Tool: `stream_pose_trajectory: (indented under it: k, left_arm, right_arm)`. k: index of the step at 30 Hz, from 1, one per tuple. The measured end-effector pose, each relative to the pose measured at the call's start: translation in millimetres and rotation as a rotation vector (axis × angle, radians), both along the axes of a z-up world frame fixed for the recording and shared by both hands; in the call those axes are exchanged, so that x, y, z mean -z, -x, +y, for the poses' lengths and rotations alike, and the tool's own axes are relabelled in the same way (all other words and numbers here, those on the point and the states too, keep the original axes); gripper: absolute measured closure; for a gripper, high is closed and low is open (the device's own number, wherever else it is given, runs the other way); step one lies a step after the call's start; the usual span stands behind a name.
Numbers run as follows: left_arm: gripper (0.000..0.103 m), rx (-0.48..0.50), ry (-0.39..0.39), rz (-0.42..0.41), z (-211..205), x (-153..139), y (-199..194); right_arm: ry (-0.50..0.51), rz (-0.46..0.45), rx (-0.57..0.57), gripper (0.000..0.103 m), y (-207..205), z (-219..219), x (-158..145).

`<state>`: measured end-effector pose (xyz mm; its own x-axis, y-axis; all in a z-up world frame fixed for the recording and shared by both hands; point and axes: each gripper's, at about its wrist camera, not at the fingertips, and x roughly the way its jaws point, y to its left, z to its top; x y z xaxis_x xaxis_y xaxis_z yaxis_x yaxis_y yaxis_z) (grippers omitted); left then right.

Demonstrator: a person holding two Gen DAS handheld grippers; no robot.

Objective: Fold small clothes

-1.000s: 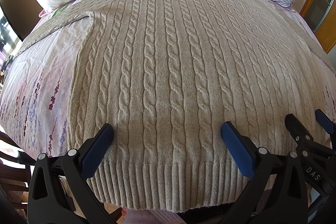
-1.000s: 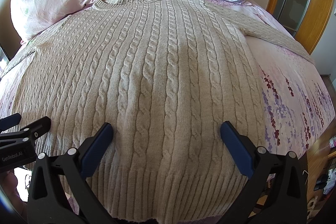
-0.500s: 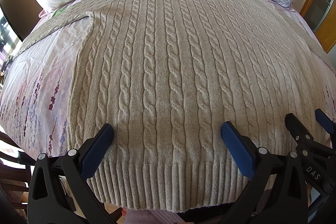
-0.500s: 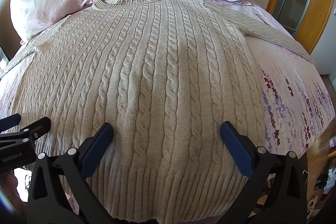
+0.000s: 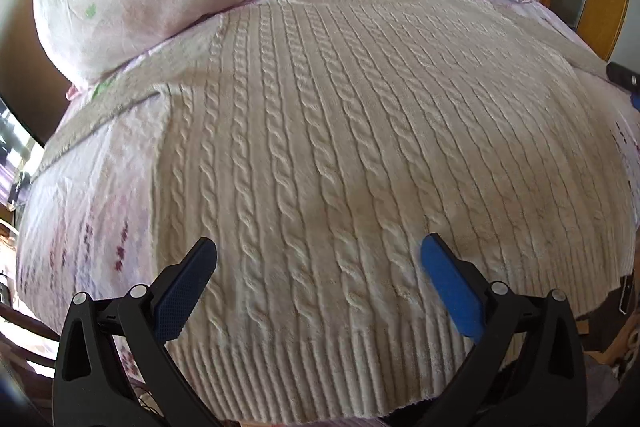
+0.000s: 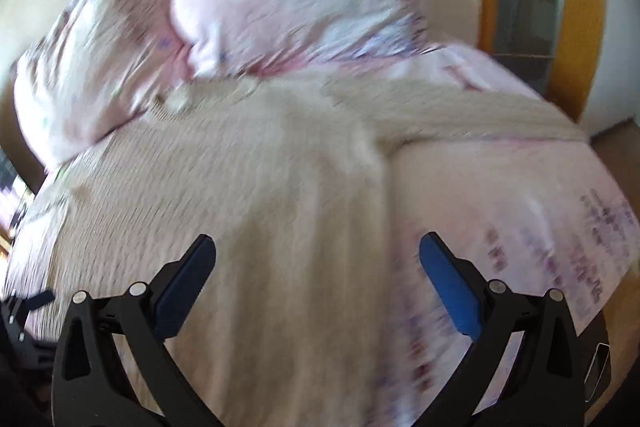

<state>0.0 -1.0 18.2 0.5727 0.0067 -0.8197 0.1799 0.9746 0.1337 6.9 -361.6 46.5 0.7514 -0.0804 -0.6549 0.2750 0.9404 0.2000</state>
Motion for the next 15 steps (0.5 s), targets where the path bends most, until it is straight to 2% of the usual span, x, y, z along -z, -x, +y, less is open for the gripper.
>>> stream_pose_trajectory:
  k: [2, 3, 4, 6, 8, 10, 14, 15]
  left_arm:
    - [0.001, -0.009, 0.085, -0.113, 20.9, -18.4, -5.3]
    - [0.001, -0.015, 0.147, -0.179, 34.9, -27.7, -7.4]
    - [0.001, -0.013, 0.208, -0.246, 49.4, -34.7, -8.8]
    - [0.001, -0.001, 0.278, -0.325, 72.9, -40.9, -15.3]
    - [0.001, -0.047, 0.251, -0.312, 89.5, -41.1, -32.2]
    - [0.001, -0.109, 0.256, -0.306, 111.8, -40.5, -43.5]
    - [0.001, -0.257, 0.377, -0.293, 169.5, -38.9, -58.4]
    - [0.001, -0.304, 0.397, -0.277, 182.8, -35.9, -60.7]
  right_arm:
    - [-0.101, -0.002, 0.150, 0.002, -14.9, -70.5, -1.4]
    - [-0.168, 0.005, 0.221, 0.014, -21.2, -105.3, 2.8]
    - [-0.254, -0.004, 0.290, 0.035, -24.8, -139.8, 8.8]
    - [-0.400, 0.011, 0.446, 0.049, -27.7, -199.7, 28.1]
    - [-0.534, 0.022, 0.558, 0.053, -28.7, -243.3, 48.2]
    - [-0.619, 0.032, 0.608, 0.057, -29.9, -267.6, 63.5]
    - [-0.660, 0.003, 0.638, 0.071, -41.7, -286.7, 74.3]
    - [-0.670, -0.004, 0.651, 0.077, -44.4, -290.5, 77.3]
